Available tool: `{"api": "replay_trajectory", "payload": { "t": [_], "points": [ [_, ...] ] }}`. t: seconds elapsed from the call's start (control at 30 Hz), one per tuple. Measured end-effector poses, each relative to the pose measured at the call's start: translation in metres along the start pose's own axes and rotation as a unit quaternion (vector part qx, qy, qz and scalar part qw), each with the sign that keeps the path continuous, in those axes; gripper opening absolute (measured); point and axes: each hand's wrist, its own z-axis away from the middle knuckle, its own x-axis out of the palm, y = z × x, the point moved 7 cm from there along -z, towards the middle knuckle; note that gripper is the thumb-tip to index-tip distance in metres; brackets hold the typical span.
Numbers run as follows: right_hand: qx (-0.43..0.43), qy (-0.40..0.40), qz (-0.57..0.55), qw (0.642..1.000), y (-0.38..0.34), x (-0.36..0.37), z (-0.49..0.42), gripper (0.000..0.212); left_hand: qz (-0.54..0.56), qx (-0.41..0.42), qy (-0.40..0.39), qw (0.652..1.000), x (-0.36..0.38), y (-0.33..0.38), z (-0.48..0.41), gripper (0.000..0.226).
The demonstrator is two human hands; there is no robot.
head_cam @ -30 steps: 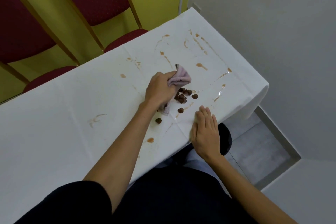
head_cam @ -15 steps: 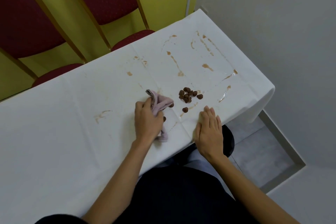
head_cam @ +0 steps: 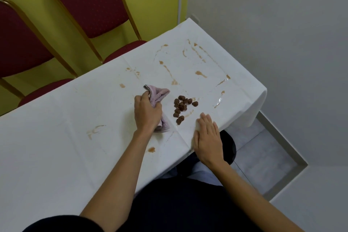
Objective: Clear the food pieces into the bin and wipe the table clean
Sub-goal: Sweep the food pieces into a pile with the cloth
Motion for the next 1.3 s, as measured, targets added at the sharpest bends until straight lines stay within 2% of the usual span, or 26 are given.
{"api": "replay_trajectory", "payload": {
  "t": [0.17, 0.3, 0.53, 0.77, 0.9, 1.0, 1.1, 1.13, 1.2, 1.3],
  "points": [
    [0.006, 0.008, -0.009, 1.0, -0.002, -0.001, 0.0, 0.049, -0.009, 0.028, -0.059, 0.998, 0.031, 0.021, 0.011, 0.04],
    [0.004, 0.004, -0.006, 1.0, -0.002, -0.003, 0.001, 0.049, -0.042, 0.103, -0.12, 0.987, 0.054, 0.049, 0.028, 0.037],
    [0.002, -0.033, -0.009, 0.999, -0.001, -0.007, -0.001, 0.05, -0.095, 0.13, -0.077, 0.984, 0.037, 0.069, -0.024, 0.044],
    [0.014, -0.035, -0.017, 0.999, -0.004, -0.009, -0.001, 0.051, -0.152, 0.237, -0.139, 0.949, 0.078, 0.098, -0.041, 0.044],
    [0.017, -0.04, -0.015, 0.999, -0.004, -0.009, 0.0, 0.053, -0.195, 0.259, -0.164, 0.932, 0.091, 0.107, -0.037, 0.05],
    [0.02, -0.04, -0.016, 0.999, -0.004, -0.008, 0.0, 0.053, -0.18, 0.267, -0.198, 0.926, 0.091, 0.099, -0.03, 0.042],
    [0.024, -0.044, -0.019, 0.999, -0.004, -0.008, 0.001, 0.053, -0.154, 0.289, -0.238, 0.915, 0.091, 0.089, -0.019, 0.025],
    [0.025, -0.046, -0.02, 0.998, -0.004, -0.008, 0.0, 0.053, -0.14, 0.295, -0.246, 0.913, 0.091, 0.088, -0.017, 0.027],
    [0.023, -0.047, -0.02, 0.998, -0.003, -0.009, -0.001, 0.052, -0.11, 0.294, -0.246, 0.917, 0.088, 0.095, -0.02, 0.028],
    [0.02, -0.044, -0.022, 0.999, -0.004, -0.011, 0.0, 0.052, -0.085, 0.318, -0.226, 0.917, 0.084, 0.125, -0.024, 0.013]
  ]
}}
